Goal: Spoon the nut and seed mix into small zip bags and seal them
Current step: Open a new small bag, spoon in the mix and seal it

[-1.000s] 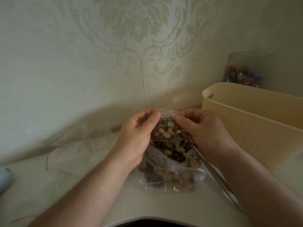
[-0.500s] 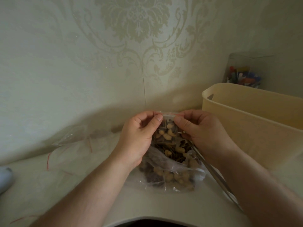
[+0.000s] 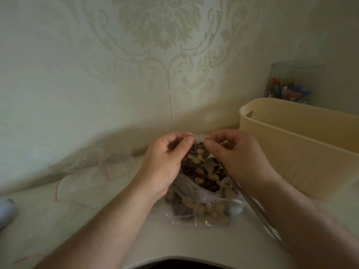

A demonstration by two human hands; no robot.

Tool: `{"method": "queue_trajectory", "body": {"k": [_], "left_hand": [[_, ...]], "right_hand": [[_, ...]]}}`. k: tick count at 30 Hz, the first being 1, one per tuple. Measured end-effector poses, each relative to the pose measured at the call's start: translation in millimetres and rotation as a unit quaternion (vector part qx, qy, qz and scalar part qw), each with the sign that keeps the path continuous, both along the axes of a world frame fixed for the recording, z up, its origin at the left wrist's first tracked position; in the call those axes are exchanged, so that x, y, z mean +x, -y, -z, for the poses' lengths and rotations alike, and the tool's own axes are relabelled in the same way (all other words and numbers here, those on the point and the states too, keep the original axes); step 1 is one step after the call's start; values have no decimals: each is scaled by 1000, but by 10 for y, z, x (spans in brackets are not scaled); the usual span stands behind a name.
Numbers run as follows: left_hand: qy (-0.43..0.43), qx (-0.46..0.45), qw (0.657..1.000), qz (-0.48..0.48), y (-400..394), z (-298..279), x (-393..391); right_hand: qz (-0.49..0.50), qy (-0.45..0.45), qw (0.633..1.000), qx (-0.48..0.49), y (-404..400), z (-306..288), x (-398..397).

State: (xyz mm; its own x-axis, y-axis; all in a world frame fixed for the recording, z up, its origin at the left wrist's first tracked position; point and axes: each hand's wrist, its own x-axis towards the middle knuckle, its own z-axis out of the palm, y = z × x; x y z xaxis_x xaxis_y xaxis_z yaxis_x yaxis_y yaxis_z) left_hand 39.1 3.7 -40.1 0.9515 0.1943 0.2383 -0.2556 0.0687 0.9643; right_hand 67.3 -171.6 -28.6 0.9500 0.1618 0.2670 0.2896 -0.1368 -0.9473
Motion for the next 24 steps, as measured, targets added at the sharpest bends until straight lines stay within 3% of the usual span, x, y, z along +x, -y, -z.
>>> {"method": "queue_trajectory", "body": {"k": [24], "left_hand": [[-5,25,999,29,31,-8,-21]], "right_hand": [[3,47,998,-31,-30,78,72]]}}
